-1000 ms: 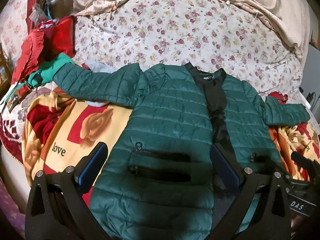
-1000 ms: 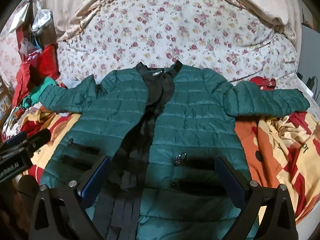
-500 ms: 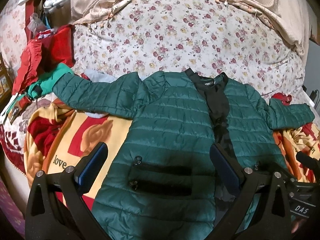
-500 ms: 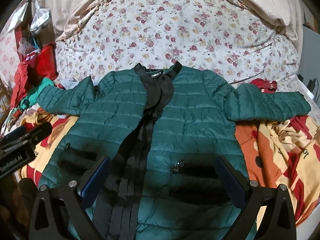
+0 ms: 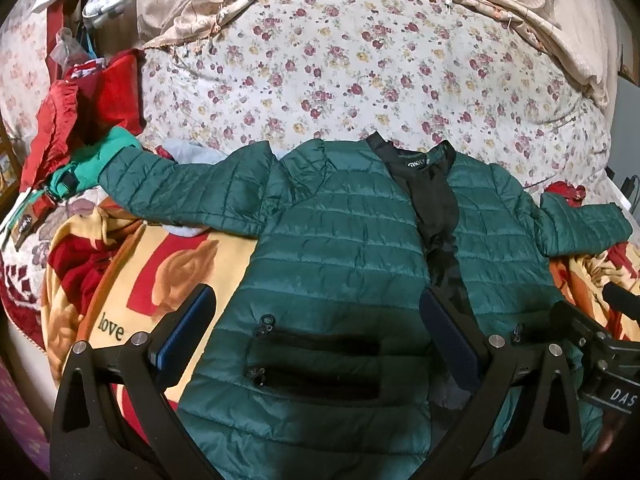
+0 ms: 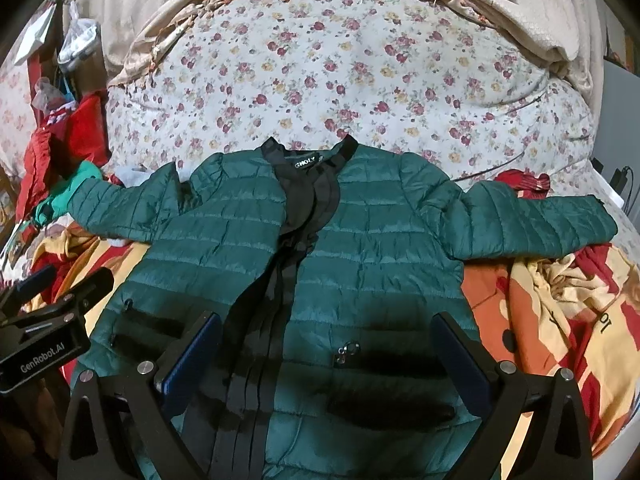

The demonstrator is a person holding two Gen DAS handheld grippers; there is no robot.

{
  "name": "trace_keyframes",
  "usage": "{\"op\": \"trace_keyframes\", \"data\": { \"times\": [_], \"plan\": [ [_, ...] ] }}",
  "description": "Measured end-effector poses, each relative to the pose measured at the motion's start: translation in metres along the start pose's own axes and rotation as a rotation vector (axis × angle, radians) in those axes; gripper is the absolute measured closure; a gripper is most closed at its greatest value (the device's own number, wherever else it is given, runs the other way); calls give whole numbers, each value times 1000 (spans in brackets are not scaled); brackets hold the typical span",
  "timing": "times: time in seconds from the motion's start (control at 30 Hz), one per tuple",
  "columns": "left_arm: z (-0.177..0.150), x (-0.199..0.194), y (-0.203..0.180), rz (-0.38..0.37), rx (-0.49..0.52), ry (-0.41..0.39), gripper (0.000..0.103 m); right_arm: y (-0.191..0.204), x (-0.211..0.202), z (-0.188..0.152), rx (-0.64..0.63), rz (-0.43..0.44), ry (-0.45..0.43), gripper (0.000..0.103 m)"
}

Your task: Fold large clothes

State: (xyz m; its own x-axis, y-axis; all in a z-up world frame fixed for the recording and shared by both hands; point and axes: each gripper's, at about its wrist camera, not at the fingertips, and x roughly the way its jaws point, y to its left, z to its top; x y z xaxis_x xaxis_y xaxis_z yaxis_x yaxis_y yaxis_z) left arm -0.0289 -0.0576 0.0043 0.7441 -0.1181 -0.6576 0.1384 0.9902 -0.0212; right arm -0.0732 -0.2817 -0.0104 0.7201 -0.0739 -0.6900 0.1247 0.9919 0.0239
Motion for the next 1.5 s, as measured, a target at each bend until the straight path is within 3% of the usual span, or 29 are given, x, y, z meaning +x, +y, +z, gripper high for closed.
{"op": "trace_keyframes", "data": {
  "times": [0.23, 0.93, 1.5],
  "plan": [
    [6, 9, -2, -8, 1, 17, 1, -4, 12, 10, 42, 65, 25, 0],
    [16, 27, 1, -37, -40, 45, 1, -8, 33, 27, 43, 41, 13, 0],
    [37, 50, 4, -27, -44, 55, 1, -10, 67, 57, 76, 85, 64, 0]
  ]
}}
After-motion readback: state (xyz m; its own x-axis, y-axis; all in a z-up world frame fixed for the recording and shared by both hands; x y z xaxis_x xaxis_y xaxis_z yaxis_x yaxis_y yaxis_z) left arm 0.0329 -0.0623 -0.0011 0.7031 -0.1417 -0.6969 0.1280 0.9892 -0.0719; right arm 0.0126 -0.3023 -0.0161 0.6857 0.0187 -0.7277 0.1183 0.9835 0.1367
